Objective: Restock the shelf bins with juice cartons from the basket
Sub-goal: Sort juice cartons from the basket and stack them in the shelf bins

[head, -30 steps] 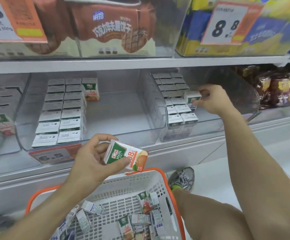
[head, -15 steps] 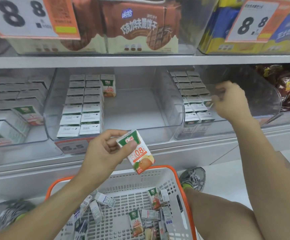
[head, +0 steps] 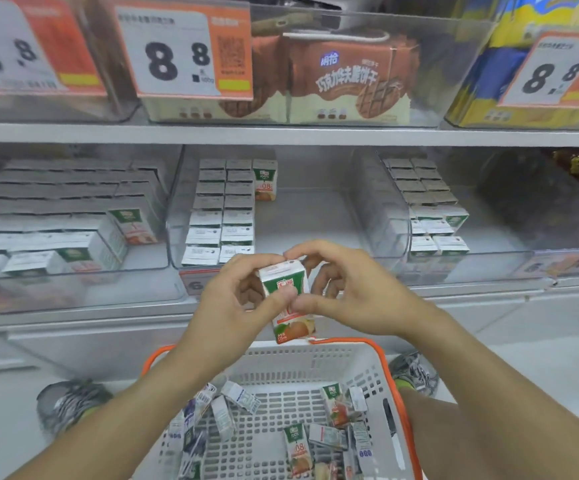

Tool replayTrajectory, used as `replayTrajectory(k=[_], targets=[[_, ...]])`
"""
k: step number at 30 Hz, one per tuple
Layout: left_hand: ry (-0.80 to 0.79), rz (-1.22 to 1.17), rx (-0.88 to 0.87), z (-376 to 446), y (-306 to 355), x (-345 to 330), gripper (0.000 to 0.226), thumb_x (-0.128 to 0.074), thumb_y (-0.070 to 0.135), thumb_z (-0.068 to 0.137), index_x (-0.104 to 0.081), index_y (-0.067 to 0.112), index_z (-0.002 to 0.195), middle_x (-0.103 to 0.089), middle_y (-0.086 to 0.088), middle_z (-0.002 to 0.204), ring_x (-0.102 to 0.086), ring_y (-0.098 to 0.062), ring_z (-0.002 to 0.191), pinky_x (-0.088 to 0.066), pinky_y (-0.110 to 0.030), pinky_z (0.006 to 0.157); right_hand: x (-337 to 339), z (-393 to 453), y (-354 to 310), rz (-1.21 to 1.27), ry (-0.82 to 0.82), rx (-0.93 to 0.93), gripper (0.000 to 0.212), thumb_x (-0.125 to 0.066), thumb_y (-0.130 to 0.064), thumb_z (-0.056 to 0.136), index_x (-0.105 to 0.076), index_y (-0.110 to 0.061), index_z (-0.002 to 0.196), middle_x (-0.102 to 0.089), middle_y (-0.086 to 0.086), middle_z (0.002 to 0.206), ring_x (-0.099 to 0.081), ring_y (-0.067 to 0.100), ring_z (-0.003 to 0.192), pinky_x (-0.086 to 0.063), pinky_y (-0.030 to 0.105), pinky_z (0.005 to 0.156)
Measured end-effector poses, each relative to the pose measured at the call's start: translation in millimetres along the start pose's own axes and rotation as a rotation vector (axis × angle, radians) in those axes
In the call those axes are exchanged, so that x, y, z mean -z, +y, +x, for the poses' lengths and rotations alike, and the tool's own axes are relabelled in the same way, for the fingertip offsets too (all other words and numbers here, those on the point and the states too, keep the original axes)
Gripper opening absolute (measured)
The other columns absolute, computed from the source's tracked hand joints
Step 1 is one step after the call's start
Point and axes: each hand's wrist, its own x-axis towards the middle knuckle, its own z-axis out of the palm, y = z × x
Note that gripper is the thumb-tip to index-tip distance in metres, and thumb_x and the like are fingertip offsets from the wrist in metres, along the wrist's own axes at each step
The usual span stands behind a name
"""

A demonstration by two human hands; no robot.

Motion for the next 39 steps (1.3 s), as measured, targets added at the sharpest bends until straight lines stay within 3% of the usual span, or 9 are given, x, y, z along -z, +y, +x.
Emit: replayTrajectory(k=[3, 5, 10, 14, 22, 25, 30, 35, 39], targets=[[0.070, 0.130, -0.113, -0.3, 9.5, 14.7, 0.066, -0.081, 0.047, 0.070, -0.054, 0.035, 0.128, -0.063, 0.006, 0.107, -0.066, -0.019, 0.088, -0.055, -0.032, 0.081, -1.9, 10.3, -4.9, 0.077, 0.071, 0.028, 0.043, -0.081, -0.010, 0.081, -0.058, -0.026, 0.114, -0.060, -0.002, 0.108, -0.069, 0.026, 0.077, -0.056, 0.051, 0.079], [0.185, 0.298, -0.229, 3.7, 13.8, 31.1, 0.076, -0.085, 0.043, 0.071, -0.048, 0.025, 0.135, -0.057, 0.008, 0.119, -0.060, -0.014, 0.106, -0.048, -0.025, 0.089, 3.2, 20.4, -6.1, 0.143, 0.204, 0.012, 0.045, -0.080, 0.000, 0.078, -0.056, -0.029, 0.103, -0.066, -0.001, 0.107, -0.072, 0.028, 0.084, -0.057, 0.054, 0.082], [0.379, 0.723, -0.254, 15.5, -4.7, 65.1, 0.097, -0.083, 0.044, 0.069, -0.036, 0.006, 0.145, -0.036, -0.013, 0.143, -0.033, -0.027, 0.136, -0.032, -0.048, 0.114, 21.1, 77.5, 0.1, -0.120, 0.530, -0.048, 0.044, -0.085, -0.016, 0.077, -0.056, -0.021, 0.110, -0.067, -0.007, 0.099, -0.070, 0.014, 0.074, -0.052, 0.019, 0.066], [0.387, 0.767, -0.056, 14.6, -24.7, 64.8, 0.108, -0.084, 0.040, 0.071, -0.022, 0.004, 0.152, -0.029, -0.015, 0.152, -0.026, -0.028, 0.142, -0.026, -0.045, 0.118, 21.9, 164.8, 32.0, -0.448, 0.421, -0.197, 0.042, -0.078, -0.011, 0.079, -0.056, -0.013, 0.115, -0.064, 0.001, 0.105, -0.063, 0.023, 0.094, -0.042, 0.016, 0.066], [0.400, 0.779, -0.095, 21.5, -42.2, 70.1, 0.100, -0.081, 0.044, 0.070, -0.030, 0.009, 0.149, -0.043, -0.009, 0.146, -0.035, -0.021, 0.132, -0.033, -0.037, 0.109, -3.1, 231.3, 64.8, -0.400, 0.430, -0.244, 0.047, -0.072, -0.007, 0.082, -0.047, -0.004, 0.122, -0.063, 0.006, 0.104, -0.061, 0.022, 0.094, -0.041, 0.022, 0.070], [0.391, 0.793, -0.111, 22.0, -46.0, 72.7, 0.100, -0.082, 0.046, 0.070, -0.031, 0.010, 0.149, -0.044, -0.009, 0.144, -0.039, -0.023, 0.132, -0.035, -0.039, 0.109, -2.7, 227.6, 68.9, -0.328, 0.467, -0.294, 0.047, -0.074, -0.008, 0.082, -0.042, -0.006, 0.117, -0.053, -0.002, 0.090, -0.054, 0.016, 0.086, -0.036, 0.014, 0.054], [0.393, 0.789, -0.121, 18.8, -45.2, 71.0, 0.099, -0.077, 0.049, 0.073, -0.029, 0.009, 0.150, -0.043, -0.009, 0.145, -0.040, -0.025, 0.132, -0.035, -0.039, 0.108, 7.5, 205.4, 49.6, -0.218, 0.397, -0.389, 0.049, -0.077, -0.015, 0.081, -0.047, -0.009, 0.119, -0.057, 0.002, 0.107, -0.057, 0.018, 0.093, -0.041, 0.015, 0.058], [0.476, 0.851, -0.106, 11.4, -36.8, 51.2, 0.095, -0.079, 0.041, 0.077, -0.029, 0.004, 0.149, -0.038, -0.017, 0.144, -0.032, -0.031, 0.134, -0.026, -0.040, 0.112, 0.8, 119.3, 9.6, -0.307, 0.588, 0.001, 0.004, -0.068, -0.010, 0.082, -0.066, -0.011, 0.085, -0.065, -0.004, 0.078, -0.057, 0.006, 0.064, -0.047, 0.020, 0.064], [0.485, 0.677, -0.399, -14.5, -23.2, 17.1, 0.050, -0.071, 0.014, 0.082, -0.052, 0.004, 0.126, -0.053, -0.011, 0.119, -0.049, -0.025, 0.110, -0.033, -0.028, 0.099, -35.6, 30.9, 0.4, -0.160, 0.497, 0.205, 0.012, -0.069, 0.001, 0.081, -0.063, -0.009, 0.080, -0.061, -0.003, 0.072, -0.057, 0.012, 0.060, -0.047, 0.020, 0.059]])
